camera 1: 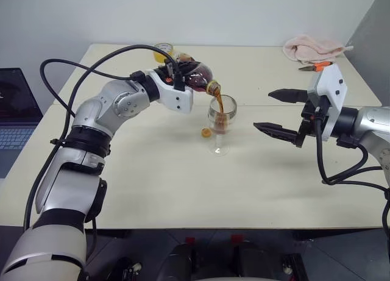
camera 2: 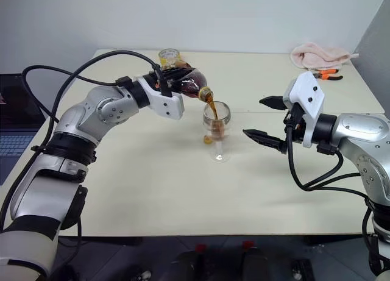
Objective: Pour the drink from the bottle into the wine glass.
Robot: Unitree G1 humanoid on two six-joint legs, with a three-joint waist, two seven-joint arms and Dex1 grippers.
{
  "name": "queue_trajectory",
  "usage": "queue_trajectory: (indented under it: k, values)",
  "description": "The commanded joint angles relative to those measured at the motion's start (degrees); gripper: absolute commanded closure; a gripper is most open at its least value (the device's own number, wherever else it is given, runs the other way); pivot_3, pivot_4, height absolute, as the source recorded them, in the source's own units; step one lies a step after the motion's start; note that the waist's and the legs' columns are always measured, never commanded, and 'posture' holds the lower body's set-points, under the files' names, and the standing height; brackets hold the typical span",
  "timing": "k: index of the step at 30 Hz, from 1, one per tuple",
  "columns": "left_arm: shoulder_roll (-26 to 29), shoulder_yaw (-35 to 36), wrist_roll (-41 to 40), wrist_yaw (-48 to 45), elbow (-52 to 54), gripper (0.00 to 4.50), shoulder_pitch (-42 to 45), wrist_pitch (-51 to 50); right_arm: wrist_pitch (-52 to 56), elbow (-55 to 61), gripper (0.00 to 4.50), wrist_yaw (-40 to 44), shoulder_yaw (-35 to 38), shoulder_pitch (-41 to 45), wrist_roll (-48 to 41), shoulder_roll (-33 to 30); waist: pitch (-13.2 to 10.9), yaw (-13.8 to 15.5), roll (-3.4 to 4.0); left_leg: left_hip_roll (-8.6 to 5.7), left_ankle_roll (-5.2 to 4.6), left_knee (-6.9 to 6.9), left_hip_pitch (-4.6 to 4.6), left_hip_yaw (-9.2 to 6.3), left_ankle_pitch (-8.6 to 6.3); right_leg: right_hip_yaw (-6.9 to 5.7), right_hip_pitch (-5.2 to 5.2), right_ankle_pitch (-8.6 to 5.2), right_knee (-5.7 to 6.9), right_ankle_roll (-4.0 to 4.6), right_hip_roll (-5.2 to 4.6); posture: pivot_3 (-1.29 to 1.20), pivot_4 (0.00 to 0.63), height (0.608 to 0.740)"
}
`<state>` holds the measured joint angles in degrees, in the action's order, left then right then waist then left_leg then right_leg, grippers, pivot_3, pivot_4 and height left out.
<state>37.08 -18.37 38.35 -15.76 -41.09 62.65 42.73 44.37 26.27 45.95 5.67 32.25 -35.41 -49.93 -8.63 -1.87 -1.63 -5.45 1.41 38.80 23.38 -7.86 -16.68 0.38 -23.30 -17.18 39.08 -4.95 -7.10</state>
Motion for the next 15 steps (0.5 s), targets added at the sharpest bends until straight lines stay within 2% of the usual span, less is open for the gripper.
queue_trajectory:
  k: [1,15]
  values:
    - [1.2,0.8,-0.6,1.5,1.0,3.35,3.3,0.7,-0.9,1.9,0.00,-0.5,1.7,0.3,-0.3,0.0,0.0,0.0,0.00,0.00,0.00,0.01,0.00,0.00,0.00,0.00,0.00,0.00,0.00,0.00,0.00,0.00,0.150,0.740]
    - [1.6,-0.3,0.8,2.9,-0.7,3.35,5.6,2.0,-0.3,2.5,0.00,0.1,2.0,-0.3,-2.0,0.0,0.0,0.0,0.00,-0.01,0.00,0.01,0.02,-0.01,0.00,-0.02,0.00,0.00,0.01,0.00,0.00,0.00,0.150,0.740]
